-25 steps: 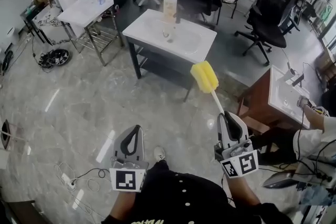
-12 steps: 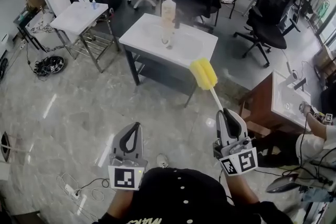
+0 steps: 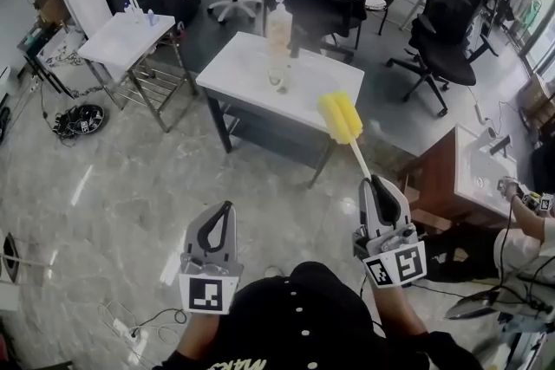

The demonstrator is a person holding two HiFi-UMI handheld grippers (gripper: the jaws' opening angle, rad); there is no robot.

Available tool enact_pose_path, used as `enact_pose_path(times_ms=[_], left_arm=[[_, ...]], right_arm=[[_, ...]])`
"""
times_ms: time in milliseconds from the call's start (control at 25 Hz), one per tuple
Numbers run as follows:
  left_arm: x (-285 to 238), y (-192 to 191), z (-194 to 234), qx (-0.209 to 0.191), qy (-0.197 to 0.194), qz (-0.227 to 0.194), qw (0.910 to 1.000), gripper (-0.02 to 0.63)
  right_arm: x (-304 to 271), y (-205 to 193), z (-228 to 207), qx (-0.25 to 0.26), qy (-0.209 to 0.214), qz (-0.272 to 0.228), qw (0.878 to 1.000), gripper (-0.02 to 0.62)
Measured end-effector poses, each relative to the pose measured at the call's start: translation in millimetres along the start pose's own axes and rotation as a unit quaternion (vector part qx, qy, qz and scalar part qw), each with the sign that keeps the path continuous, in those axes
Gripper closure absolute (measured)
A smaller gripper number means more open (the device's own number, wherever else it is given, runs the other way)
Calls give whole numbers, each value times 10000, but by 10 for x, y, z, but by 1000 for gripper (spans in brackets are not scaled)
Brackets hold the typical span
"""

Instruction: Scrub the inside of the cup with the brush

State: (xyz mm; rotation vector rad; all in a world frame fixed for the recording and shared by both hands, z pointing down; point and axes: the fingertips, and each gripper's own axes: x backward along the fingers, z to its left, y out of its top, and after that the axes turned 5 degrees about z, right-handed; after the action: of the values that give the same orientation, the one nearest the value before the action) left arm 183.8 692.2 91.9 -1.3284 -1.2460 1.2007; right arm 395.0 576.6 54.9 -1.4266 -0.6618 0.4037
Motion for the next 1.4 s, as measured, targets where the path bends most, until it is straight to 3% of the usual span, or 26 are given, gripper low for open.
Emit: enact_pose_path(times_ms=[800,1400], left_arm=[[-593,-222,342,161,0,261,9995,580],[-1712,-220,727,62,-2,286,9996,580]], right_arm=[[-652,-289,-265,-35,-69,199,9998,543],[-1681,-509,-839,-38,-25,161,9999,543]])
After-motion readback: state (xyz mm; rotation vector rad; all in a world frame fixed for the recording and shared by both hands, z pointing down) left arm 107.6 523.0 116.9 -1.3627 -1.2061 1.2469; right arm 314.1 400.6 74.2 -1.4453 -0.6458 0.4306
